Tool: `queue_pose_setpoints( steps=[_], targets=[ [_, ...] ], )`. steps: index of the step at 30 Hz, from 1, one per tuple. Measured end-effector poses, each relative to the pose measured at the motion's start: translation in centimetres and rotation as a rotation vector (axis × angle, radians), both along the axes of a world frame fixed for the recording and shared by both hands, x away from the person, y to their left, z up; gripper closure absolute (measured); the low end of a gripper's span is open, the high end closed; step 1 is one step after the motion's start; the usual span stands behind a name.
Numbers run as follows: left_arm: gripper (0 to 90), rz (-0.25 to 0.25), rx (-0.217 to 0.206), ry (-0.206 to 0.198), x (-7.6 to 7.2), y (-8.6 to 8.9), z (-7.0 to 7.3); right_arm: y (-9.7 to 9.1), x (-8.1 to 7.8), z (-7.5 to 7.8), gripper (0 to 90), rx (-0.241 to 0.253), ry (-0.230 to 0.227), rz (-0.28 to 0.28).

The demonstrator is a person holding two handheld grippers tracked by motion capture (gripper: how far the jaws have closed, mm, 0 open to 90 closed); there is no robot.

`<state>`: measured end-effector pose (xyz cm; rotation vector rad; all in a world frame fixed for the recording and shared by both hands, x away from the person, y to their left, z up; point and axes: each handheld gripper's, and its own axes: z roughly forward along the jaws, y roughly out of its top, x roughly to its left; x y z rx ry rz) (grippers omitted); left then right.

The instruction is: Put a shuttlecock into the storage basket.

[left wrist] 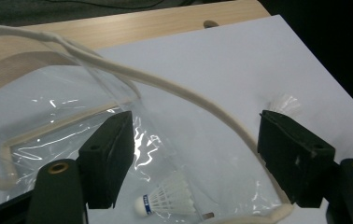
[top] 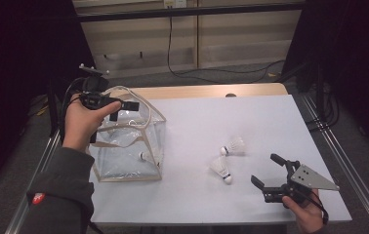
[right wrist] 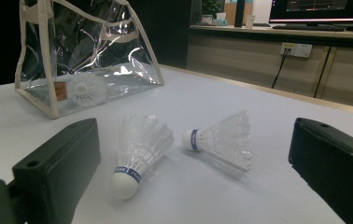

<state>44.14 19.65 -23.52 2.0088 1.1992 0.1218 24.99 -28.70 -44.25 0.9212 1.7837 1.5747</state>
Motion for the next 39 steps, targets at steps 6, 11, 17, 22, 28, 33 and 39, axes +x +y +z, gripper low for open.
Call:
queue_pose_setpoints(
  steps=[6, 11, 17, 22, 28, 33, 39],
  targets=[
    [24.1, -0.039, -0.024, -0.001, -0.2, -0.8, 0.4, -0.1, 0.0, 0.0, 2.2, -0.001, -0.001, 0.000],
    [22.2, -0.067, -0.023, -0.006, -0.6, -1.5, 0.8, -0.1, 0.0, 0.0, 2.1, 0.001, 0.000, -0.001],
    [20.7, -0.096, -0.016, -0.008, -0.9, -2.3, 1.0, -0.1, 0.0, 0.0, 2.1, 0.000, 0.000, -0.001],
    [19.7, -0.122, -0.017, -0.011, -1.2, -2.9, 1.0, -0.1, 0.0, 0.0, 2.1, -0.001, 0.000, -0.001],
    [19.4, -0.153, -0.032, -0.012, -1.6, -3.6, 1.1, -0.1, 0.0, 0.0, 2.1, -0.002, -0.002, -0.001],
    [18.9, -0.176, -0.034, -0.012, -1.9, -4.5, 1.0, 0.0, 0.0, 0.0, 2.1, 0.001, 0.000, -0.002],
    [18.9, -0.219, -0.030, -0.011, -2.3, -5.5, 0.8, 0.0, 0.0, 0.1, 2.1, 0.002, 0.000, -0.002]
  ],
)
